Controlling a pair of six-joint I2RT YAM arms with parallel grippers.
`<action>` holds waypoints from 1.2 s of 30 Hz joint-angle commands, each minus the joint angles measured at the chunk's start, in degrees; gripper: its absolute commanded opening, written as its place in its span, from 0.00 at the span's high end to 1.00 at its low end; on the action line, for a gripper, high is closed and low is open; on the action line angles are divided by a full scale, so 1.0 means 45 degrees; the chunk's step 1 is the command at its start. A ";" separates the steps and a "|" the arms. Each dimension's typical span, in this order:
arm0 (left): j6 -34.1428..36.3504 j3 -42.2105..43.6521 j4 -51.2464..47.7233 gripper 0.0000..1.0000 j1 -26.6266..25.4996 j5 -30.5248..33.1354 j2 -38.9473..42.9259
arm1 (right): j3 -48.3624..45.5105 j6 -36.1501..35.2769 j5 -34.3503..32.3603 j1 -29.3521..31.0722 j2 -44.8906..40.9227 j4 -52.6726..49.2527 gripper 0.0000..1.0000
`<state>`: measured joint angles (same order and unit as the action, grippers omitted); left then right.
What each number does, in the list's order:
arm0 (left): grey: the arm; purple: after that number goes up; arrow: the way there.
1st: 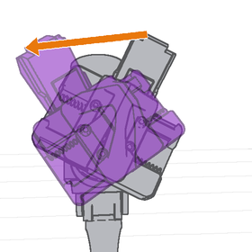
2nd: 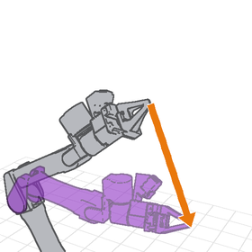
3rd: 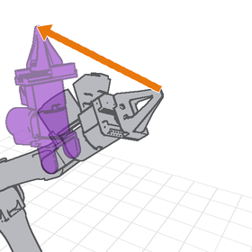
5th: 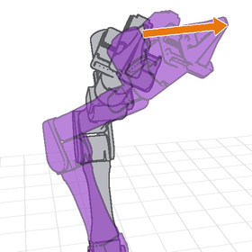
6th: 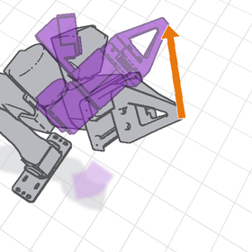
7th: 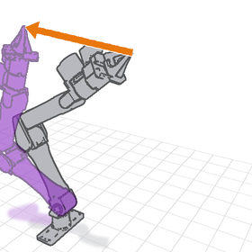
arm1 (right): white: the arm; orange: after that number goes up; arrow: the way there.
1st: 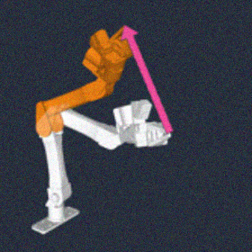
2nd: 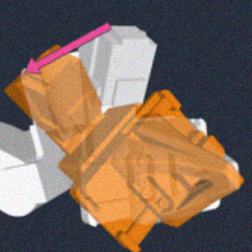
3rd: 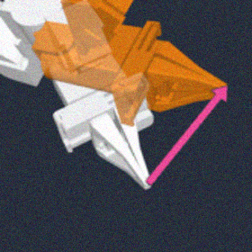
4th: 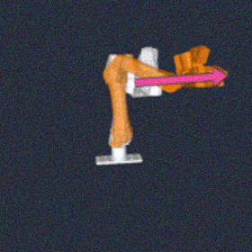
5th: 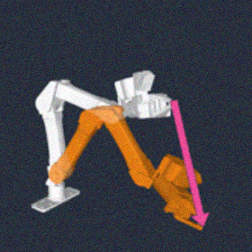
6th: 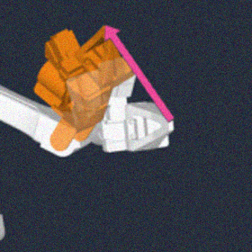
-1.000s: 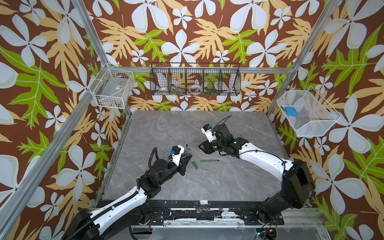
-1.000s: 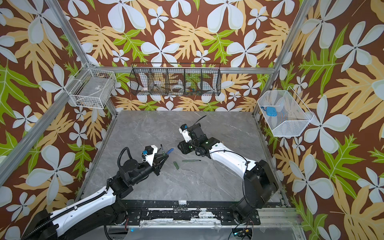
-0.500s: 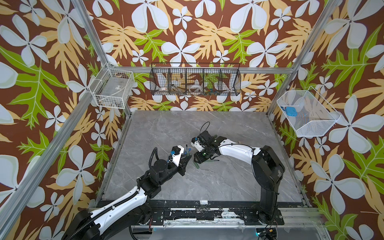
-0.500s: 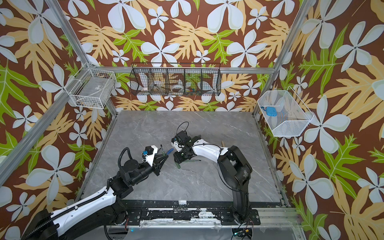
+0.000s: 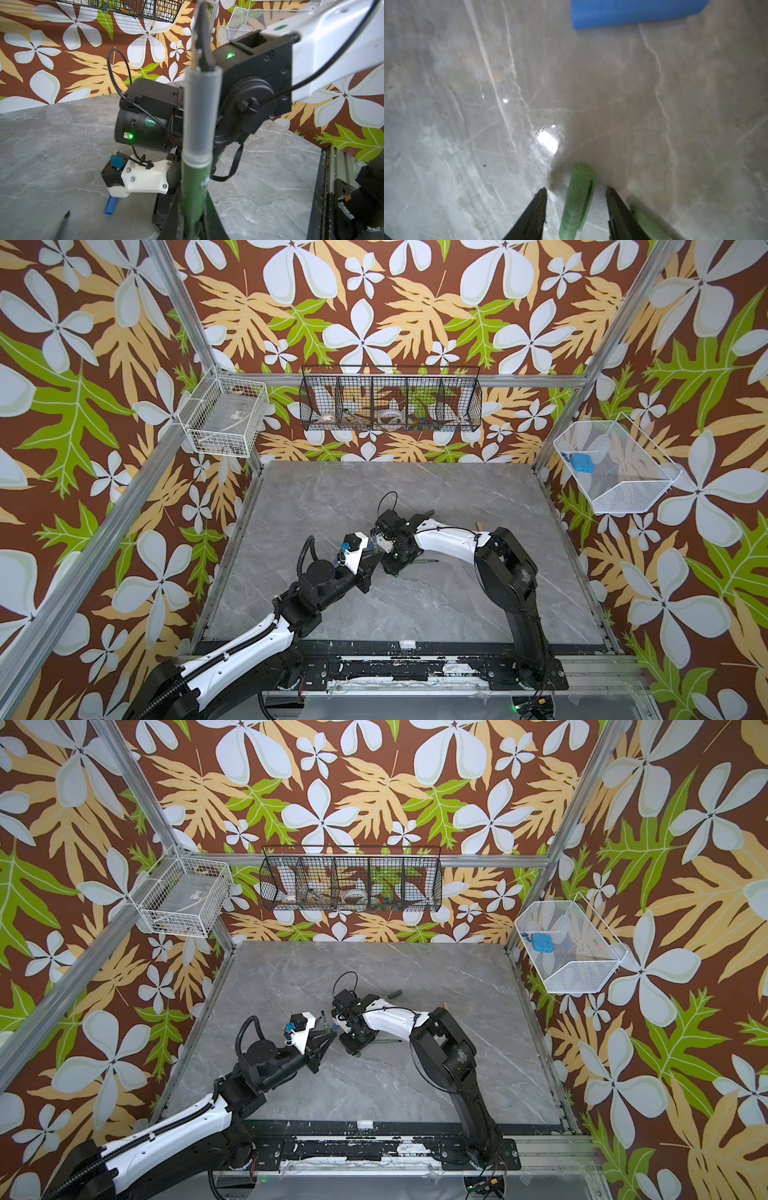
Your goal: Insert the pens into the pen caps
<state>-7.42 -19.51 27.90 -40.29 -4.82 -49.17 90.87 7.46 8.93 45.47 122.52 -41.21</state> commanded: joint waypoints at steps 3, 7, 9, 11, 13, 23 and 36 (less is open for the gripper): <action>0.0041 0.0038 0.0474 1.00 -0.0011 -0.0060 0.0062 | -0.0153 0.0079 -0.1117 0.0119 0.0225 -0.0898 0.54; 0.0029 0.0004 0.0460 1.00 -0.0011 -0.0082 0.0003 | -0.0265 0.0089 -0.1223 0.0229 0.0330 -0.0920 0.58; 0.0028 -0.0001 0.0460 1.00 -0.0011 -0.0102 0.0004 | -0.0344 0.0099 -0.1152 0.0265 0.0332 -0.0847 0.63; 0.0058 0.0018 0.0463 1.00 -0.0011 -0.0153 0.0030 | -0.0442 0.0117 -0.1002 0.0255 0.0218 -0.0666 0.68; 0.0098 0.0055 0.0508 1.00 -0.0011 -0.0219 0.0067 | -0.0558 0.0157 -0.0971 0.0254 0.0040 -0.0484 0.71; 0.0133 0.0077 0.0504 1.00 -0.0011 -0.0161 0.0087 | -0.1162 0.0328 -0.1016 0.0239 -0.1086 0.0400 0.86; 0.0126 0.0053 0.0499 1.00 -0.0011 -0.0203 0.0083 | -0.3220 0.1109 0.2216 -0.0678 -0.4597 0.4096 0.87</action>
<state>-7.40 -19.31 28.12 -40.29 -5.26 -49.01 78.76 11.07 13.69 43.31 104.75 -30.02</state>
